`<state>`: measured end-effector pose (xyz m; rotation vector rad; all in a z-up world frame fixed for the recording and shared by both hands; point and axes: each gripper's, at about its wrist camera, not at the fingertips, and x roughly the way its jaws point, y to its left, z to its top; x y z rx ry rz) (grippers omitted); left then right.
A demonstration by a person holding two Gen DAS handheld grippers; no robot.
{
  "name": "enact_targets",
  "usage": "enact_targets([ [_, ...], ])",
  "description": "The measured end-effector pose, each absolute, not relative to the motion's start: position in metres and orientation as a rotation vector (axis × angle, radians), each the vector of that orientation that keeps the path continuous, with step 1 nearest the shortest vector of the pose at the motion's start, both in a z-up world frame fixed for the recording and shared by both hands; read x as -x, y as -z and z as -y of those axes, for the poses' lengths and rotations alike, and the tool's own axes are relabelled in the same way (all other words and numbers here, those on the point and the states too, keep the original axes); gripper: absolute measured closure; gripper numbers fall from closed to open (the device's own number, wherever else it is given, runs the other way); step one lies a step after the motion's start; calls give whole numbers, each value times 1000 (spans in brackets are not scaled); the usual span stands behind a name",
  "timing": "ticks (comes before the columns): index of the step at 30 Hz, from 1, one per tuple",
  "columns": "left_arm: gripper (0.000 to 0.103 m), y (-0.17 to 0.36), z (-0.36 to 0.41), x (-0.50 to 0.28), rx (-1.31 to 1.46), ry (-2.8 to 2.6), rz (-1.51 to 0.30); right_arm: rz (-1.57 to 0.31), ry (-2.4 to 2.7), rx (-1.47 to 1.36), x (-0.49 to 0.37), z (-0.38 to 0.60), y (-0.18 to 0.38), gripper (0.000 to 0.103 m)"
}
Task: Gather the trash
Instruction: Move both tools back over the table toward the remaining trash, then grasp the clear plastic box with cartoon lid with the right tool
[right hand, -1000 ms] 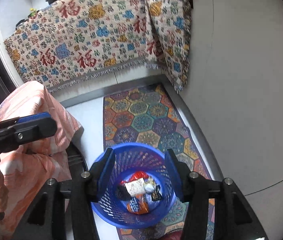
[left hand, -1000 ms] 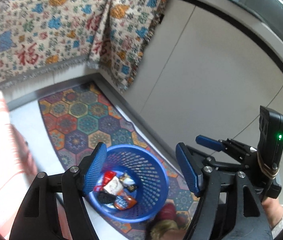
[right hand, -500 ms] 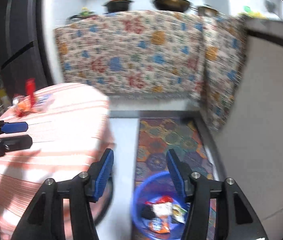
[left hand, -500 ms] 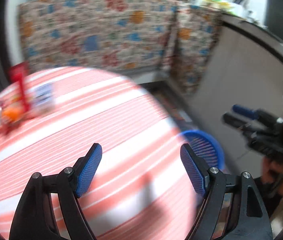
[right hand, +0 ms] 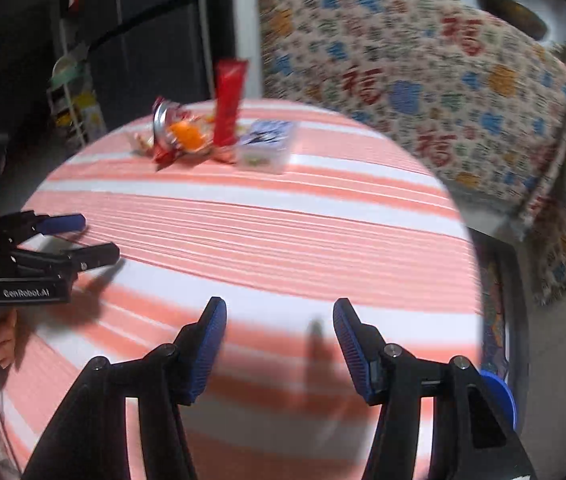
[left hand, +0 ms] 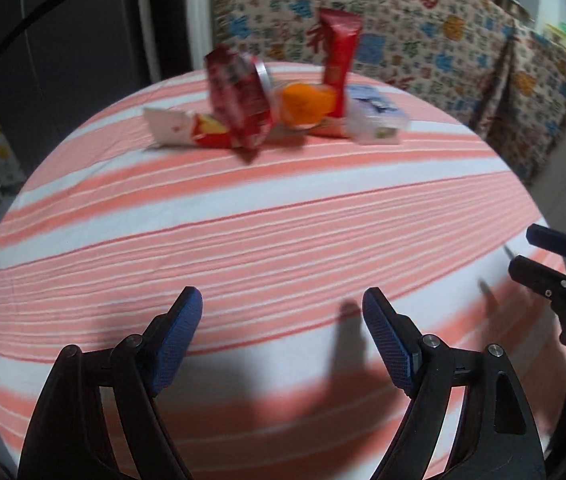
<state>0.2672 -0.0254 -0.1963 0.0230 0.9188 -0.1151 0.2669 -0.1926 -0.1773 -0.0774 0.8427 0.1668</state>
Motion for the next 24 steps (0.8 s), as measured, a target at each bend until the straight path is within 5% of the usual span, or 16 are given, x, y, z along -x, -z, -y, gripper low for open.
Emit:
enact_targets([
  [9,0,205,7,-286,-65,79,-934,-896,-155,88,-325,161,201,45],
  [24,0,203,-26,-315,-22,23,-933,-884,-91,46,-423,143,203,28],
])
